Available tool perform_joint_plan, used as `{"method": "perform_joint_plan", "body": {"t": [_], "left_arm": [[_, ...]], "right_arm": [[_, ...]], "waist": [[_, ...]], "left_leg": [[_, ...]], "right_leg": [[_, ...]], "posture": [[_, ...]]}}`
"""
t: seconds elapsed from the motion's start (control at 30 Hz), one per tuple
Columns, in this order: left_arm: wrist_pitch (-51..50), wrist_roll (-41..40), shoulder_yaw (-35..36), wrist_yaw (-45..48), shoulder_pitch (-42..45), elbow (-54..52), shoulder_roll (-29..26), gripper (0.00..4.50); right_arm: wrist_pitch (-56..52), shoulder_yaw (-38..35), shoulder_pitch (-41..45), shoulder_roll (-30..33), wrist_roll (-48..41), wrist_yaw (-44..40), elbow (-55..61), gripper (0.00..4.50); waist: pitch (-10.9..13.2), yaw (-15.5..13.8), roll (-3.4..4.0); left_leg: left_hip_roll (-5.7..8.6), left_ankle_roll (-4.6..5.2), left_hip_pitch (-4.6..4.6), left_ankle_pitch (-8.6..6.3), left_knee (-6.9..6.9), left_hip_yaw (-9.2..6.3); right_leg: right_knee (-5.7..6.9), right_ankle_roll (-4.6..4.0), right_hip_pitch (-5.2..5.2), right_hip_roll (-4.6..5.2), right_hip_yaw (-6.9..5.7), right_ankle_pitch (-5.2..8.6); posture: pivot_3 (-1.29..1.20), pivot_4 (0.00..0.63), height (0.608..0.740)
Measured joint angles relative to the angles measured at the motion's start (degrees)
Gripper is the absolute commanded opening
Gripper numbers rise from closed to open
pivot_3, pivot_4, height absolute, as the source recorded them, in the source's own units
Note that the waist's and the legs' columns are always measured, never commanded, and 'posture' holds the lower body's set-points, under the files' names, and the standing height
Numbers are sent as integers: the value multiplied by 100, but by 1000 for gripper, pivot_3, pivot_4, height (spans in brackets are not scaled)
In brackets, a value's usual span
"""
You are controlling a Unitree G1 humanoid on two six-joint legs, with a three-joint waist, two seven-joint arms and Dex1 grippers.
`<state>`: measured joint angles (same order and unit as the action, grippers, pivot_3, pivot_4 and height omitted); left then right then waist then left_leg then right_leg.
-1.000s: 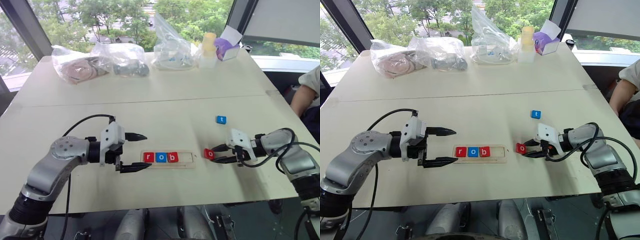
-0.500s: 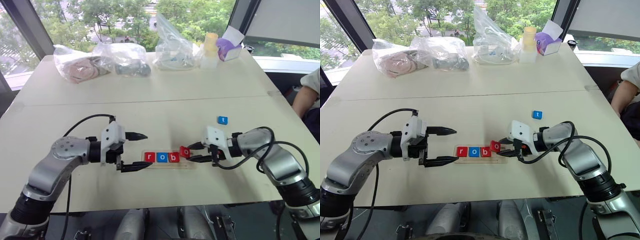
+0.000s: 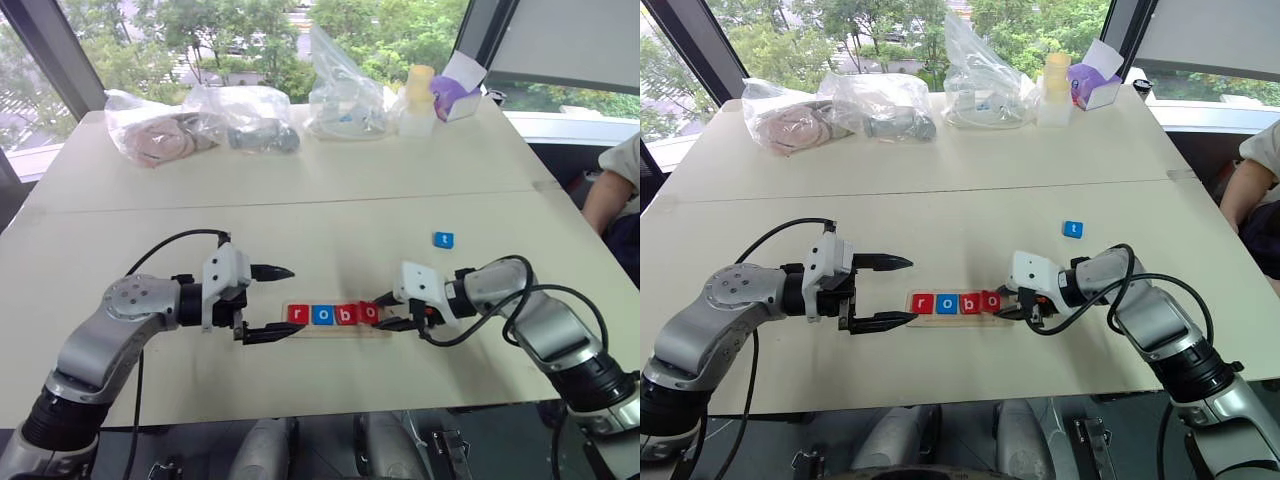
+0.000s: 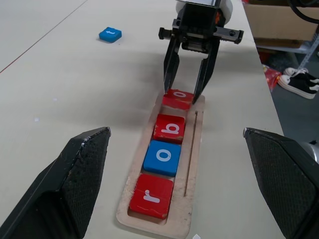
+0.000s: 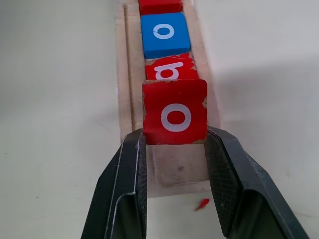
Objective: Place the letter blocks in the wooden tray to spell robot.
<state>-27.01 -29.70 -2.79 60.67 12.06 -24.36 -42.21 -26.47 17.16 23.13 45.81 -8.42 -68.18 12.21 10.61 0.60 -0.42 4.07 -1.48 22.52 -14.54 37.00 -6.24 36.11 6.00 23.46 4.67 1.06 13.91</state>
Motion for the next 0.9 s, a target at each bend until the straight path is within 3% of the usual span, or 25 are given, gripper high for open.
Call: {"method": "perform_joint_plan", "body": {"t": [0.17, 0.57, 0.9], "left_arm": [[0, 0, 0, -8, 0, 0, 0, 4500], [0, 0, -1, -27, 2, 1, 22, 4500], [4, 4, -7, -32, 5, 7, 54, 4500]], "right_arm": [[16, 0, 10, 0, 23, -18, -4, 4485], [-189, -437, 380, 4, -156, 243, -202, 4485], [-924, -1215, 781, -444, 146, 2132, -1231, 4485]], "waist": [[0, 0, 0], [0, -1, 0], [1, -1, 0]], "left_leg": [[0, 0, 0, 0, 0, 0], [0, 0, 0, 0, -1, 0], [0, 0, 3, 0, -7, 0]], "right_leg": [[0, 0, 0, 0, 0, 0], [-1, -2, 0, 0, 0, 1], [-1, -3, 5, 1, 1, 0]], "posture": [[0, 150, 740], [0, 150, 740], [0, 150, 740]]}}
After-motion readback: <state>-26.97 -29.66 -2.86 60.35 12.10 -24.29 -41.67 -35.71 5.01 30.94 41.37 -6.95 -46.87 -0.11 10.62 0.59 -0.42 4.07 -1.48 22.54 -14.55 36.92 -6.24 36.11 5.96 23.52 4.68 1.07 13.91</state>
